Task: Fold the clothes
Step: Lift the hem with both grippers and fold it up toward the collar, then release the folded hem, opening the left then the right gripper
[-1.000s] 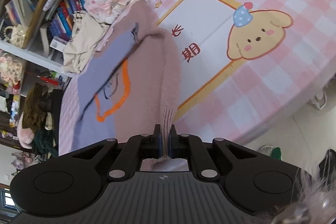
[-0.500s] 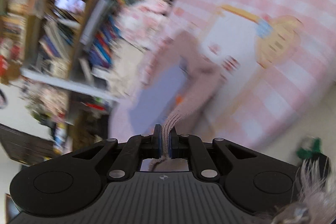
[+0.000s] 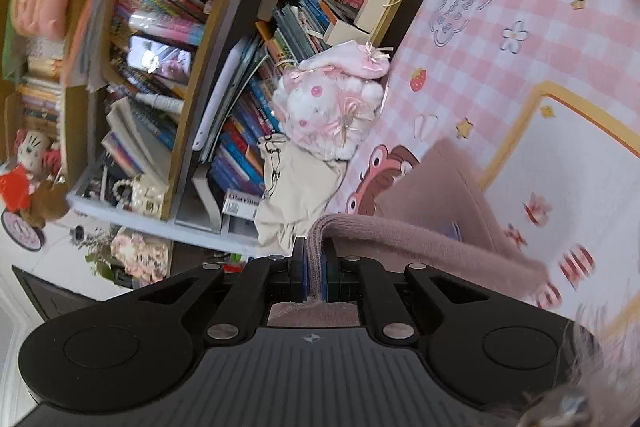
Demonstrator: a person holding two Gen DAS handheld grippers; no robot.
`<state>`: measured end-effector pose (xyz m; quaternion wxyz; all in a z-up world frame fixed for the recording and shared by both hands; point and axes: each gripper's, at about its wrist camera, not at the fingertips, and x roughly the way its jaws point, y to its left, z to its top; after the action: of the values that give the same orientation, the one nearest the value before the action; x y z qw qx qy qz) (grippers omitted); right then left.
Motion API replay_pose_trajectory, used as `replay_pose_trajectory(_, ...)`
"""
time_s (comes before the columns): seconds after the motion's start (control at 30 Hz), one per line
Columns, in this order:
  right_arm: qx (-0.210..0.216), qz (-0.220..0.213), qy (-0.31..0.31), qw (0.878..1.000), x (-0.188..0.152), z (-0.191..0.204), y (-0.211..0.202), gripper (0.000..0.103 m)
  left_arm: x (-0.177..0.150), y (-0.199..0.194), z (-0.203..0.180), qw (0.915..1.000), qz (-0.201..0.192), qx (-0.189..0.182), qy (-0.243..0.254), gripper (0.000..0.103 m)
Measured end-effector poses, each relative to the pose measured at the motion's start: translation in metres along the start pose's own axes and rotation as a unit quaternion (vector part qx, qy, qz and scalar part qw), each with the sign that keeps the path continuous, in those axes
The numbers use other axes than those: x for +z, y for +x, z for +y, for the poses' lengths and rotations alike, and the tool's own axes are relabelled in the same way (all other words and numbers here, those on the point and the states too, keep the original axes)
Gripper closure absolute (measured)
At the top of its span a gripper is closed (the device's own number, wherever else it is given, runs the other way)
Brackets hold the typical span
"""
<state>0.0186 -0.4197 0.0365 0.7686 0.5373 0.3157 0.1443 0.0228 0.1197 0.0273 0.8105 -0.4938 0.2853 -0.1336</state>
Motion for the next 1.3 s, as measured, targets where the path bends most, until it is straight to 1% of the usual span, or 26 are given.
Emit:
replay_pose_trajectory(0.1, -0.015, 0.015, 0.001, 1.000, 0.021, -0.007, 0.030, 0.096, 0.007, 0.026, -0.001, 0.9994, -0.004, 0.034, 0.005, 0.099)
replay_pose_trajectory(0.23, -0.041, 0.035, 0.010, 0.998, 0.038, -0.024, 0.064, 0.096, 0.012, 0.056, 0.004, 0.9968, 0.000, 0.079, -0.005, 0.099)
replay_pose_trajectory(0.37, -0.064, 0.058, 0.022, 0.996, 0.053, -0.042, 0.088, 0.096, 0.011, 0.078, 0.008, 0.9930, 0.006, 0.118, 0.004, 0.099)
replay_pose_trajectory(0.43, -0.076, 0.064, 0.025, 0.995, 0.059, -0.050, 0.098, 0.094, 0.011, 0.088, 0.010, 0.9904, 0.013, 0.138, 0.006, 0.097)
replay_pose_trajectory(0.47, -0.084, 0.064, 0.025, 0.994, 0.062, -0.053, 0.101, 0.089, 0.012, 0.092, 0.011, 0.9888, 0.017, 0.148, 0.008, 0.093)
replay_pose_trajectory(0.5, -0.095, 0.059, 0.023, 0.993, 0.065, -0.056, 0.102, 0.077, 0.012, 0.096, 0.013, 0.9872, 0.022, 0.158, 0.010, 0.083)
replay_pose_trajectory(0.53, -0.105, 0.052, 0.017, 0.993, 0.068, -0.057, 0.102, 0.070, 0.013, 0.100, 0.013, 0.9855, 0.025, 0.168, 0.012, 0.066)
replay_pose_trajectory(0.57, -0.110, 0.047, 0.004, 0.993, 0.071, -0.057, 0.101, 0.066, 0.013, 0.098, 0.010, 0.9839, 0.016, 0.176, 0.027, 0.059)
replay_pose_trajectory(0.6, -0.112, 0.046, -0.014, 0.993, 0.073, -0.055, 0.100, 0.066, 0.014, 0.095, 0.006, 0.9820, 0.006, 0.184, 0.041, 0.054)
replay_pose_trajectory(0.63, -0.114, 0.044, -0.033, 0.992, 0.076, -0.053, 0.099, 0.066, 0.014, 0.093, 0.002, 0.9798, -0.002, 0.192, 0.057, 0.054)
replay_pose_trajectory(0.67, -0.117, 0.046, -0.057, 0.990, 0.078, -0.050, 0.098, 0.066, 0.011, 0.089, -0.004, 0.9760, -0.008, 0.198, 0.091, 0.054)
replay_pose_trajectory(0.7, -0.124, 0.051, -0.097, 0.986, 0.077, -0.044, 0.099, 0.066, 0.008, 0.086, -0.011, 0.9711, -0.013, 0.203, 0.125, 0.054)
replay_pose_trajectory(0.77, -0.141, 0.062, -0.190, 0.970, 0.074, -0.030, 0.103, 0.066, 0.001, 0.081, -0.023, 0.9575, -0.023, 0.214, 0.192, 0.055)
replay_pose_trajectory(0.8, -0.150, 0.068, -0.236, 0.958, 0.069, -0.024, 0.107, 0.066, -0.005, 0.085, -0.027, 0.9472, -0.011, 0.229, 0.224, 0.057)
replay_pose_trajectory(0.87, -0.168, 0.083, -0.329, 0.926, 0.057, -0.012, 0.119, 0.066, -0.019, 0.094, -0.033, 0.9223, 0.011, 0.261, 0.284, 0.057)
replay_pose_trajectory(0.9, -0.172, 0.090, -0.363, 0.911, 0.050, -0.009, 0.125, 0.066, -0.025, 0.099, -0.035, 0.9104, 0.015, 0.276, 0.308, 0.057)
replay_pose_trajectory(0.93, -0.174, 0.097, -0.388, 0.900, 0.044, -0.009, 0.132, 0.066, -0.031, 0.105, -0.037, 0.8981, 0.018, 0.290, 0.330, 0.057)
replay_pose_trajectory(0.97, -0.177, 0.104, -0.407, 0.890, 0.039, -0.009, 0.139, 0.066, -0.035, 0.109, -0.038, 0.8914, 0.017, 0.298, 0.341, 0.057)
replay_pose_trajectory(1.03, -0.190, 0.119, -0.426, 0.876, 0.031, -0.014, 0.155, 0.068, -0.037, 0.116, -0.037, 0.8860, 0.013, 0.311, 0.343, 0.057)
replay_pose_trajectory(1.07, -0.199, 0.126, -0.435, 0.869, 0.028, -0.016, 0.162, 0.084, -0.038, 0.120, -0.036, 0.8834, 0.011, 0.318, 0.345, 0.057)
replay_pose_trajectory(1.1, -0.201, 0.126, -0.445, 0.863, 0.025, -0.015, 0.163, 0.097, -0.038, 0.122, -0.036, 0.8812, 0.013, 0.322, 0.346, 0.057)
replay_pose_trajectory(1.17, -0.182, 0.109, -0.472, 0.856, 0.020, -0.005, 0.152, 0.097, -0.038, 0.126, -0.034, 0.8767, 0.017, 0.331, 0.348, 0.057)
replay_pose_trajectory(1.23, -0.168, 0.092, -0.496, 0.847, 0.016, 0.005, 0.141, 0.097, -0.038, 0.128, -0.034, 0.8746, 0.022, 0.337, 0.348, 0.055)
replay_pose_trajectory(1.27, -0.173, 0.088, -0.500, 0.844, 0.015, 0.006, 0.138, 0.097, -0.038, 0.129, -0.033, 0.8734, 0.025, 0.340, 0.348, 0.055)
replay_pose_trajectory(1.3, -0.188, 0.094, -0.491, 0.845, 0.017, -0.001, 0.141, 0.097, -0.039, 0.129, -0.032, 0.8721, 0.029, 0.343, 0.348, 0.055)
